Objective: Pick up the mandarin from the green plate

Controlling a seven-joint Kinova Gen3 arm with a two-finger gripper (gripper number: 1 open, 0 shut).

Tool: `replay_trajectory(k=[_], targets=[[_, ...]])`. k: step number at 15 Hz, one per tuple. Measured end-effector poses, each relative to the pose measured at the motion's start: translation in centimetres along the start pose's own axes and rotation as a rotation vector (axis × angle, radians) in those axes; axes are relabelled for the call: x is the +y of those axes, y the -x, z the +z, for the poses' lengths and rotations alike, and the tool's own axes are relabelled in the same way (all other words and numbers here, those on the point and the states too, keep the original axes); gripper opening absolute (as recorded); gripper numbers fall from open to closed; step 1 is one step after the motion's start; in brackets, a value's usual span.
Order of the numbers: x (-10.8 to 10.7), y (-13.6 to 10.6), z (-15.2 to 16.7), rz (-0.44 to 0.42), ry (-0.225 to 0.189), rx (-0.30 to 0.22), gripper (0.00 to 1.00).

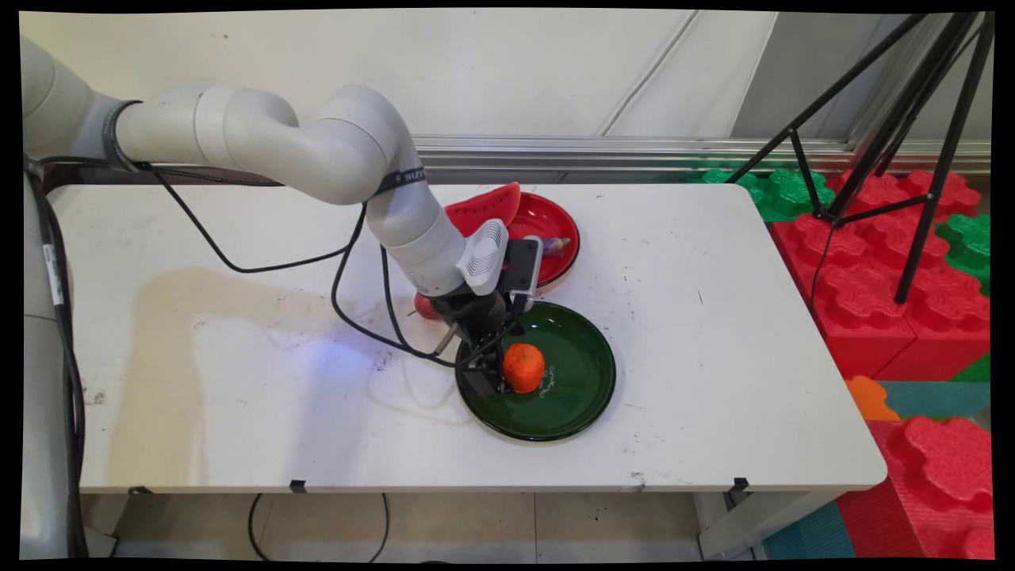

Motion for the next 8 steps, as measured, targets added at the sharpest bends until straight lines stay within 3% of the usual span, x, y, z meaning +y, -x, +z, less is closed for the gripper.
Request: replay_trajectory(k=[7,8], targets=[[0.18,-0.54,0.68,0.024,0.008,0.005,1.00],[0.21,-0.64,0.72,0.027,0.010,0.007,0.00]])
